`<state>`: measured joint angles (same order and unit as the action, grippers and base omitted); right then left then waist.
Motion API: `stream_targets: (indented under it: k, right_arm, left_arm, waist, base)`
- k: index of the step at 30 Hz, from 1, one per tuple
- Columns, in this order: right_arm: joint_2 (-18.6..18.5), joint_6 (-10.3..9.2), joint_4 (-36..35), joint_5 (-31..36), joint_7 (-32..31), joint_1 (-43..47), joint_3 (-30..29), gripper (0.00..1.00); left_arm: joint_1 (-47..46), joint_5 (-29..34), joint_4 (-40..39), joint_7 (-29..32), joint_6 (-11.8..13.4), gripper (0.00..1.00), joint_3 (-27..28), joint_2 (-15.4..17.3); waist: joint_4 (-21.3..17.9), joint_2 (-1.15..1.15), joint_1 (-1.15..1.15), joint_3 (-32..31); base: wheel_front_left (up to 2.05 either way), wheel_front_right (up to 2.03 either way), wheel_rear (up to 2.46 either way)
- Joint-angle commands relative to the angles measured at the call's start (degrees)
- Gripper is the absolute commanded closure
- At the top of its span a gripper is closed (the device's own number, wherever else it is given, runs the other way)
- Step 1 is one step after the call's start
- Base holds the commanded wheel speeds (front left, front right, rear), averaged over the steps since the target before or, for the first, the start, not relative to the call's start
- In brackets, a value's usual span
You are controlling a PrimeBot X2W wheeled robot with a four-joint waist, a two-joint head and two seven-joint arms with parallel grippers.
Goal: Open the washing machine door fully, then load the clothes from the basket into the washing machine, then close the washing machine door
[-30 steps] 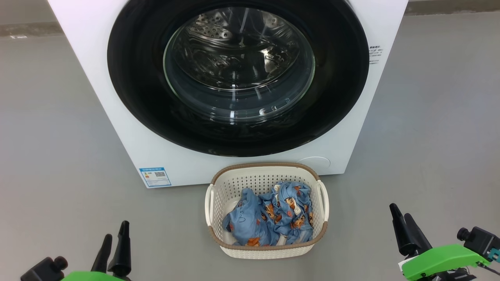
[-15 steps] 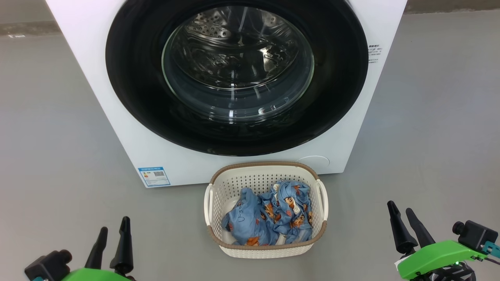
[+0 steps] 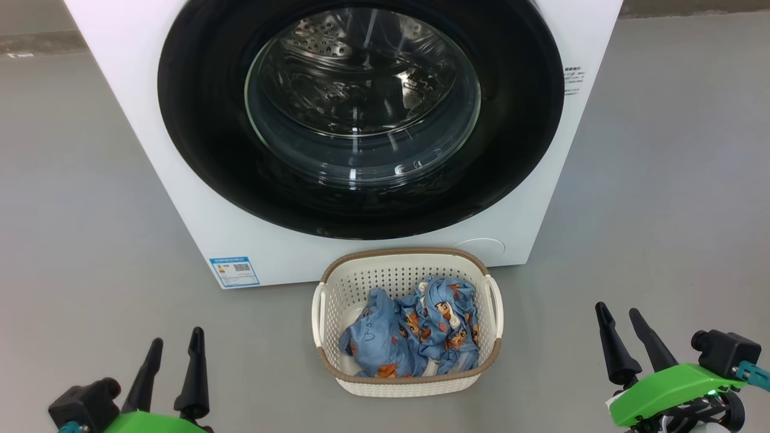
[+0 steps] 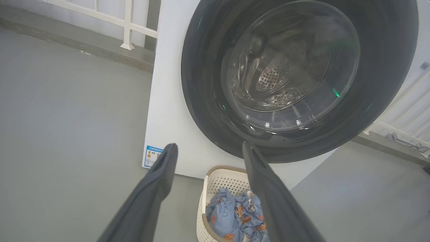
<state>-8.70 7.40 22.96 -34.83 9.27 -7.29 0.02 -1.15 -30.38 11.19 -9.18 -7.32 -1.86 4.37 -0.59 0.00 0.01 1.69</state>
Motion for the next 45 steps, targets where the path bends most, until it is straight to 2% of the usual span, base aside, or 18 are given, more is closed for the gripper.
stream_targets:
  k: [1,19,30,45]
  right_arm:
    - [-0.8,0.07,-1.1,1.9,0.9,-2.2,1.2,0.0]
    - [-0.5,0.08,-0.5,12.6,3.7,-2.6,0.0,0.0]
    - [0.0,0.09,-1.0,20.4,5.7,-1.3,-2.1,0.0]
    - [0.1,0.09,-1.4,20.4,5.7,-0.4,-1.5,0.0]
  left_arm:
    - [-2.2,2.1,-1.9,-0.9,-0.1,0.0,1.2,1.3]
    - [-2.9,11.1,-0.1,-3.8,-0.1,0.0,1.4,2.0]
    - [-3.3,18.9,2.6,-5.8,-0.2,0.0,2.9,1.9]
    - [-3.0,23.0,2.9,-5.8,0.2,0.0,3.3,1.7]
  waist:
    - [-0.1,0.0,0.0,0.0]
    - [-0.9,0.0,0.0,0.3]
    - [-1.3,0.0,0.0,-0.2]
    - [-1.0,0.0,-0.01,-1.3]
  base:
    - [0.0,0.0,0.0]
    - [0.0,0.0,0.0]
    - [0.0,0.0,0.0]
    - [0.06,0.11,-0.17]
